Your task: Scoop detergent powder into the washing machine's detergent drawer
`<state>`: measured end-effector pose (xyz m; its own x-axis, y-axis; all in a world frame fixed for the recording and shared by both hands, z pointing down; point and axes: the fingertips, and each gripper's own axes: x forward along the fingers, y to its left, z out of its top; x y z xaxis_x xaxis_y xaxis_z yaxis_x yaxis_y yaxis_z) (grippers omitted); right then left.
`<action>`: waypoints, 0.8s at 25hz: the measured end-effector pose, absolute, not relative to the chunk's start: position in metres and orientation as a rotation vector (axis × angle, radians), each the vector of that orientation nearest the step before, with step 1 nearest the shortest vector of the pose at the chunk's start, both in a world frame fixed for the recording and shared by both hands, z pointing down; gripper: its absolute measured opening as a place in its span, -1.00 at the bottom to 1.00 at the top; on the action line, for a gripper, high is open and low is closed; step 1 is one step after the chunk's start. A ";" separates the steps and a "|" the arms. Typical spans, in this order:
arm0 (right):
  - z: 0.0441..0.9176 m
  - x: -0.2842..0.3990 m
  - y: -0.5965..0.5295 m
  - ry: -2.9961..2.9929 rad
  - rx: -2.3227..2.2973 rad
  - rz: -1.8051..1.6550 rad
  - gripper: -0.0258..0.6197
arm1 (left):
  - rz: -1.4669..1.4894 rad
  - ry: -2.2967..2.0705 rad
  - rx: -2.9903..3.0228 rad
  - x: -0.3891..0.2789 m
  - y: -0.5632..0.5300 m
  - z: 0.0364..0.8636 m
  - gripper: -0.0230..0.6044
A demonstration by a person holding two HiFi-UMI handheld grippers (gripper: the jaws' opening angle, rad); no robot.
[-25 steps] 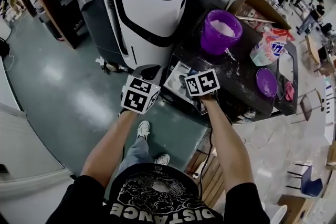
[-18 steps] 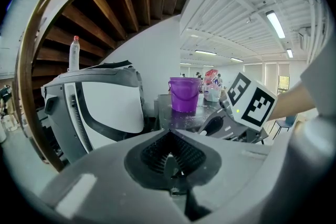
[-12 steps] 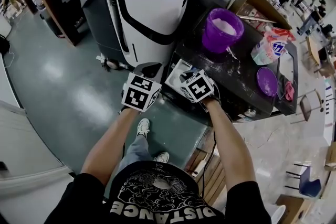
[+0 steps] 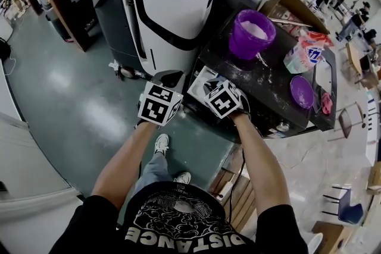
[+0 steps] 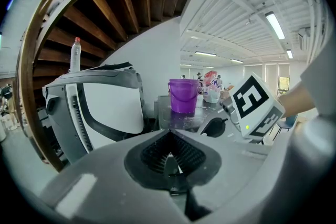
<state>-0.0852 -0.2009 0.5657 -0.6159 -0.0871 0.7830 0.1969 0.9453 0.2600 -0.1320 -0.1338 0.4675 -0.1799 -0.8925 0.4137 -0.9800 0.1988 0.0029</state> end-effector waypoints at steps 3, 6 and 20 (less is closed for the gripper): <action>0.565 -0.084 -0.200 -2.189 -0.076 -0.461 -0.81 | 0.372 -2.160 1.767 -0.131 -0.133 0.466 -0.92; 0.563 -0.083 -0.198 -2.185 -0.072 -0.494 -0.81 | 0.366 -2.163 1.770 -0.130 -0.131 0.465 -0.92; 0.556 -0.081 -0.197 -2.149 -0.041 -0.773 -0.81 | 0.346 -2.185 1.758 -0.129 -0.118 0.463 -0.92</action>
<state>-0.0807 -0.1968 0.5557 -0.6536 -0.2282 0.7216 0.2840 0.8099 0.5133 -0.1289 -0.1178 0.4628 -0.1955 -0.9005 0.3884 -0.9764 0.2156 0.0083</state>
